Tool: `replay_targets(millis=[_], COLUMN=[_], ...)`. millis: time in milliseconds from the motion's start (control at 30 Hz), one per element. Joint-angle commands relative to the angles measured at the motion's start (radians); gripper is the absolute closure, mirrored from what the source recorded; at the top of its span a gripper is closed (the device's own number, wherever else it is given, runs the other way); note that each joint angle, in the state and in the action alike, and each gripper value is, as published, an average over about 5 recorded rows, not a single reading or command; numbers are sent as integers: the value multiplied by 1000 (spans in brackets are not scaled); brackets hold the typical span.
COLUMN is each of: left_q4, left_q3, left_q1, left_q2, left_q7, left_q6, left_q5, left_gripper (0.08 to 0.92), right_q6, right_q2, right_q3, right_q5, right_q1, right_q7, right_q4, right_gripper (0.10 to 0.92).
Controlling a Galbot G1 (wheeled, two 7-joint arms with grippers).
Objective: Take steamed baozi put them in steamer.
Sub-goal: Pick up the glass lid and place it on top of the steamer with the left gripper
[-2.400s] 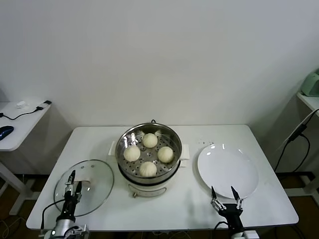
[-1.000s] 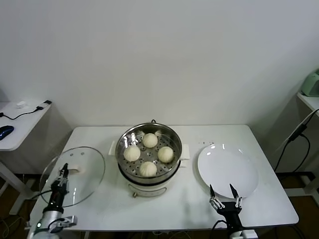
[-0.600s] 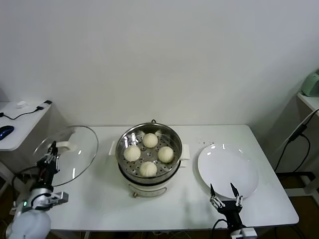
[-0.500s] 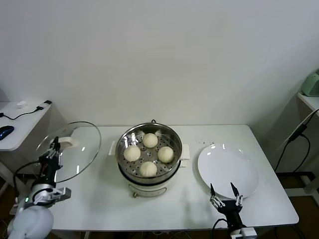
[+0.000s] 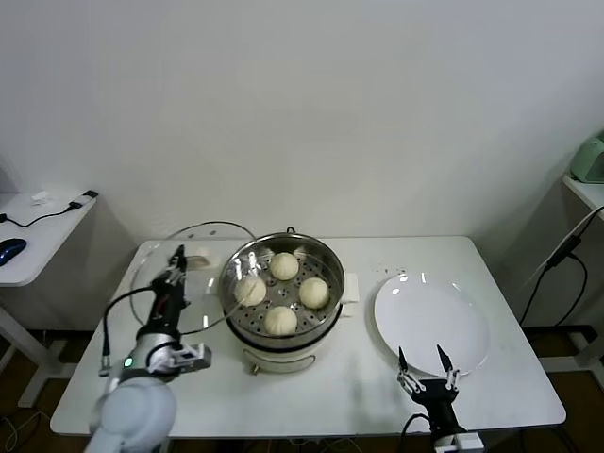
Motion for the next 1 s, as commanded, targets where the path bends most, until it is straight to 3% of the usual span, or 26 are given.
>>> replay_targets(millis=[33, 267, 600, 1000], left_q4=[-23, 66, 170, 255], left_q3=[239, 343, 389, 371], left_q1=[-88, -131, -163, -190], left_q2=[-106, -197, -283, -293], left_q7=[96, 89, 67, 63], left_q6=[112, 128, 149, 144], left_q5=[191, 276, 322, 371], left_gripper=[867, 867, 867, 867], right_q6=[42, 58, 71, 104], right_q2=[7, 25, 38, 62], right_q3=[7, 25, 59, 80], right_q5=[-9, -10, -10, -33], right_q1=[-2, -13, -24, -24], right_q7=[4, 1, -6, -13], right_q4=[-22, -26, -31, -55], right_gripper=[203, 203, 203, 203])
